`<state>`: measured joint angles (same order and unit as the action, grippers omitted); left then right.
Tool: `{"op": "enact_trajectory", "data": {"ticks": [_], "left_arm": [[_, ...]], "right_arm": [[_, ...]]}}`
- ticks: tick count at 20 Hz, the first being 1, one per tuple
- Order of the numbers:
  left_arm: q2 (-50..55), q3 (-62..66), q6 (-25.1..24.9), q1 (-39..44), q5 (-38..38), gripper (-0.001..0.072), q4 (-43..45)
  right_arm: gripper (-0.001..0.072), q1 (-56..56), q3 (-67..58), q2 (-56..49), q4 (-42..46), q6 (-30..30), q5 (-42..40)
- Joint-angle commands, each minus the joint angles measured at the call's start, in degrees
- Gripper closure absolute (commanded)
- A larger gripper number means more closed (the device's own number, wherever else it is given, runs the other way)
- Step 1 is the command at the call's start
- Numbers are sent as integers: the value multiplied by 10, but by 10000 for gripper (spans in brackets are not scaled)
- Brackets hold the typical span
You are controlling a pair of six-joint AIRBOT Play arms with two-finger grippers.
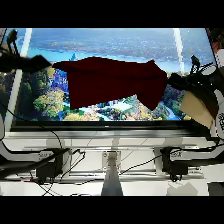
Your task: Fold the clothes and pants, and hang the long-sleeved shirts on hangers.
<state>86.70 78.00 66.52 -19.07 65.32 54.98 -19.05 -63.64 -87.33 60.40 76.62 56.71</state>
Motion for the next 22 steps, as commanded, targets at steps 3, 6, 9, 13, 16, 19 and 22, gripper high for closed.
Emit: {"op": "enact_trajectory", "data": {"ticks": [3,6,9,13,16,19,22], "left_arm": [[-44,-164,-8,-51,24,172,-29],[-71,-226,-20,-54,13,172,-34],[-111,-285,-24,-64,-4,172,-34],[-151,-361,-24,-67,-5,172,-37],[-152,-408,-25,-67,-20,172,-43],[-152,-445,-55,-66,-21,172,-96],[-149,-469,-91,-51,-33,173,-127]], "right_arm": [[266,-1,0,-38,-7,56,-24],[266,1,0,-57,-21,58,-44],[394,15,0,-68,-33,57,-82],[407,53,0,-70,-35,32,-119],[665,67,0,-70,-34,32,-130],[700,66,0,-69,-28,32,-130],[700,66,0,-69,-28,32,-130]]}}
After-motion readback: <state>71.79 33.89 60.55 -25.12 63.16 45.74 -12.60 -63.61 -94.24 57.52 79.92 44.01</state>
